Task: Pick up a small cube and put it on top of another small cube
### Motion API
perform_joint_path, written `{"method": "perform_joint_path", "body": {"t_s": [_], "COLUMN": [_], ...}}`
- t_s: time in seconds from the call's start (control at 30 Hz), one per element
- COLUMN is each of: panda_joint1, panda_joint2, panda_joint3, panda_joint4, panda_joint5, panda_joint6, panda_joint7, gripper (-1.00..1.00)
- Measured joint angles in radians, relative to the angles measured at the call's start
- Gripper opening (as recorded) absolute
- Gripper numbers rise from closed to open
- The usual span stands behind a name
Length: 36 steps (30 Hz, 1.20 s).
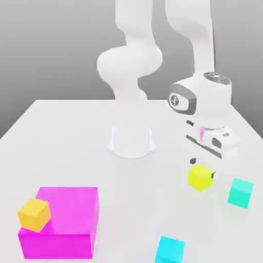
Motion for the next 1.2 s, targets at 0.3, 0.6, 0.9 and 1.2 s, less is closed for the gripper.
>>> {"method": "perform_joint_path", "body": {"t_s": [0.3,0.6,0.9,1.2], "panda_joint1": [-0.002,-0.024,-0.034,-0.023], "panda_joint2": [0.008,-0.274,-0.209,-0.011], "panda_joint3": [0.002,0.012,0.056,0.043], "panda_joint4": [0.001,-0.023,0.279,0.333], "panda_joint5": [-0.001,-0.052,-0.062,-0.086], "panda_joint6": [0.004,-0.253,-0.49,-0.346], "panda_joint7": [0.0,0.07,0.476,0.56], "gripper": [-1.0,-1.0,-1.0,1.0]}}
